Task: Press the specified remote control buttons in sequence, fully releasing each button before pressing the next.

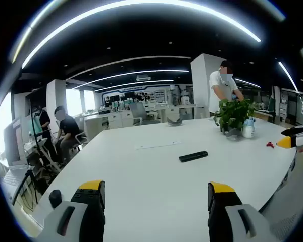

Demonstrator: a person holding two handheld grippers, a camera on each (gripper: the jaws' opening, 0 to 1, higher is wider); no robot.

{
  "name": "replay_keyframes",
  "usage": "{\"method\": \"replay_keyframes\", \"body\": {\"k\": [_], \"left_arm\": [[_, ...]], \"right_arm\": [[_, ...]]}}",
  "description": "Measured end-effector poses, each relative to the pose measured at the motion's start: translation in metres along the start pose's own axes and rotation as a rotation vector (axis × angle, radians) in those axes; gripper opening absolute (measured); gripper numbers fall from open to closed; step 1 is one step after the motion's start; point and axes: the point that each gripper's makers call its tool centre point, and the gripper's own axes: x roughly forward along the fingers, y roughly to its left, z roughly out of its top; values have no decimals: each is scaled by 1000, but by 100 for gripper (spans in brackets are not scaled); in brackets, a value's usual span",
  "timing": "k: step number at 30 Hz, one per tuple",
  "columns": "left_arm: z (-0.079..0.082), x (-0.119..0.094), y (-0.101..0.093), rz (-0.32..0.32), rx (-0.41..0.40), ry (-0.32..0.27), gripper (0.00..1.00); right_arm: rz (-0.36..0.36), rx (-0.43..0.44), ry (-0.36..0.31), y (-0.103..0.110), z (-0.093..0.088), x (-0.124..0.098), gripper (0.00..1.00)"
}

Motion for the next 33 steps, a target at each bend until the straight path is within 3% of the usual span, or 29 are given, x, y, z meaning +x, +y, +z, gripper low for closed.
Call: {"method": "replay_keyframes", "body": {"k": [33], "left_arm": [[-3, 4, -4, -13, 23, 22, 87]], "right_arm": [[8, -21, 13, 2, -1, 3, 78]]}}
